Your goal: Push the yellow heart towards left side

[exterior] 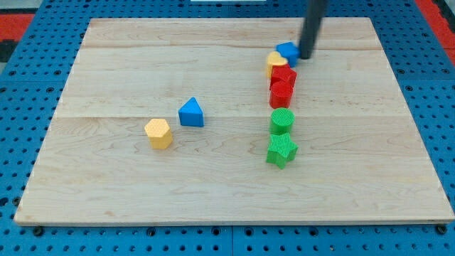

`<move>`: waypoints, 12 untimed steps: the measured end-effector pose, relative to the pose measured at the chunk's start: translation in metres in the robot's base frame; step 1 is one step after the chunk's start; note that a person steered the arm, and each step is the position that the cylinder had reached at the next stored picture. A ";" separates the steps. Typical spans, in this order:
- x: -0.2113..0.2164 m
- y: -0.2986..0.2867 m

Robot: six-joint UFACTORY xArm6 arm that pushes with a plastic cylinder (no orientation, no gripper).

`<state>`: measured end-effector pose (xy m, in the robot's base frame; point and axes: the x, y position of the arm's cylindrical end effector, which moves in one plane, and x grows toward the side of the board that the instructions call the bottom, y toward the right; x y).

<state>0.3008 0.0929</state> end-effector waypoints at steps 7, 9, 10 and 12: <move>0.037 -0.121; 0.038 -0.061; 0.054 -0.069; 0.079 -0.086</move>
<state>0.3796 0.0065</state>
